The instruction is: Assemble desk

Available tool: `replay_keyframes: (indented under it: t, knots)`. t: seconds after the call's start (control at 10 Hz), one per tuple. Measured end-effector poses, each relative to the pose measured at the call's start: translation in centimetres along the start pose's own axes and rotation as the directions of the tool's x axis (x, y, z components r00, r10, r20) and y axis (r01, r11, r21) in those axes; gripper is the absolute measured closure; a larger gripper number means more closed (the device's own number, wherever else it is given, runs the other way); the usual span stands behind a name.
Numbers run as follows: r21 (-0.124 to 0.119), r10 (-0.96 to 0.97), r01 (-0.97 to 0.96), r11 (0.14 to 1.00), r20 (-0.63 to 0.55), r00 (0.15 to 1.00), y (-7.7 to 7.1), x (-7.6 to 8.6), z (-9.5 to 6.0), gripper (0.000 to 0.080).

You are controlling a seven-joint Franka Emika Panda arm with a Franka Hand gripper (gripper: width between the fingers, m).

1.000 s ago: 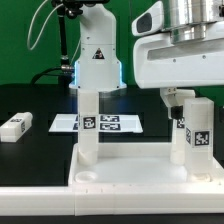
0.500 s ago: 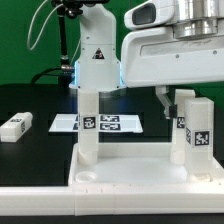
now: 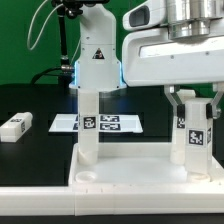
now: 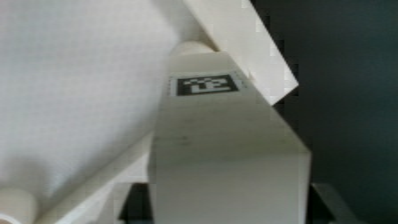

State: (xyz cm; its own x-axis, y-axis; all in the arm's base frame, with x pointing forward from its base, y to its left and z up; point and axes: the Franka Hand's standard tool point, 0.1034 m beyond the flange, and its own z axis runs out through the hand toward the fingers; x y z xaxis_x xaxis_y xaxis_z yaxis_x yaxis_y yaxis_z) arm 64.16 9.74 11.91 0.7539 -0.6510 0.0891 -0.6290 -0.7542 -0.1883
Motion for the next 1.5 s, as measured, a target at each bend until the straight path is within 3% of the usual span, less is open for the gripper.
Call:
replay_keyframes:
  t: [0.1, 0.2, 0.3, 0.5, 0.6, 0.7, 0.9, 1.0, 1.1, 1.2, 1.3, 1.5]
  knots:
    - [-0.001, 0.081, -0.081, 0.997, 0.002, 0.997, 0.1, 0.1, 0.1, 0.0508]
    - [-0.014, 0.283, -0.283, 0.959, 0.006, 0.959, 0.4, 0.3, 0.1, 0.0508]
    - [-0.028, 0.461, -0.461, 0.887, 0.012, 0.887, 0.5, 0.1, 0.2, 0.0508]
    - [-0.037, 0.754, -0.753, 0.657, 0.02, 0.657, 0.3, -0.3, 0.3, 0.0508]
    - [-0.041, 0.818, -0.817, 0.576, 0.023, 0.575, 0.4, -0.4, 0.3, 0.0507]
    - [-0.045, 0.837, -0.836, 0.548, 0.022, 0.547, 0.4, -0.4, 0.2, 0.0507]
    - [-0.045, 0.81, -0.809, 0.587, 0.024, 0.586, 0.4, -0.4, 0.3, 0.0491]
    - [-0.046, 0.776, -0.775, 0.631, 0.026, 0.63, 0.4, -0.4, 0.3, 0.032]
    - [-0.052, 0.654, -0.652, 0.757, 0.04, 0.756, 0.2, -0.5, 0.2, 0.0189]
    - [-0.037, 0.425, -0.424, 0.905, 0.052, 0.904, -0.7, -0.8, 0.2, 0.0159]
    - [-0.035, 0.32, -0.318, 0.947, 0.069, 0.945, -1.3, -1.5, 0.3, 0.0159]
    - [-0.025, 0.17, -0.169, 0.985, 0.071, 0.983, -1.0, -1.2, 0.3, 0.0151]
